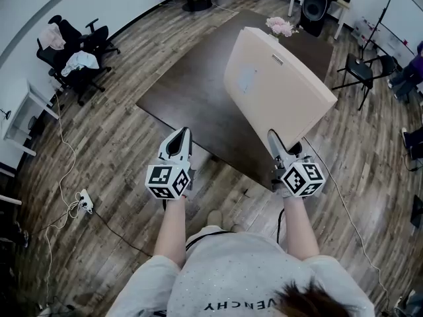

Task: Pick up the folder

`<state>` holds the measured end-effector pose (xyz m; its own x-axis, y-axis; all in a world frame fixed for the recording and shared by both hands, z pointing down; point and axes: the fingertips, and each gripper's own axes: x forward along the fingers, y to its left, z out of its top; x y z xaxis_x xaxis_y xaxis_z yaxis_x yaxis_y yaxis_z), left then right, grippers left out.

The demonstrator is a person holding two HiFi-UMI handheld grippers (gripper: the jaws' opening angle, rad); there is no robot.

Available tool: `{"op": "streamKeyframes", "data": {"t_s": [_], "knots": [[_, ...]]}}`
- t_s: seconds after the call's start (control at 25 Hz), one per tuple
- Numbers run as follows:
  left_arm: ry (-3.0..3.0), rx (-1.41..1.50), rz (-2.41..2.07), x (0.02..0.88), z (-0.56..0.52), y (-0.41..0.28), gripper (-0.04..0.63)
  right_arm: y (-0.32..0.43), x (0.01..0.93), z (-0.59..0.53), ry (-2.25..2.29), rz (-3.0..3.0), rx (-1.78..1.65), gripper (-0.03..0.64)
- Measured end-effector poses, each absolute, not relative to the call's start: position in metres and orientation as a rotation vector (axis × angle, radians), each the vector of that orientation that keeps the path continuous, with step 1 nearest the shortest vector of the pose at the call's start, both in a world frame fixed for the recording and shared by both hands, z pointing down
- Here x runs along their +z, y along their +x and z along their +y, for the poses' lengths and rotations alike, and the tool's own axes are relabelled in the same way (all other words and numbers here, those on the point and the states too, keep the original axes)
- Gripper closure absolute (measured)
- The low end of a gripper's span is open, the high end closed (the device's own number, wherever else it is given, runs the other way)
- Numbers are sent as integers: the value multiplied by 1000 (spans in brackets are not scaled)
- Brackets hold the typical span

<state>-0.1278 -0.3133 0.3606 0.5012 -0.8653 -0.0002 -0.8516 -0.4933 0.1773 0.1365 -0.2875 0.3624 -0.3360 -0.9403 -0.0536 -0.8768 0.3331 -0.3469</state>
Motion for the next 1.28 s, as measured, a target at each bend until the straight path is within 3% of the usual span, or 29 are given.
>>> {"op": "streamKeyframes", "data": {"t_s": [1.28], "knots": [[2586, -141, -1473, 358, -332, -120, 597, 145, 353, -302, -1682, 2325, -303, 348]]}}
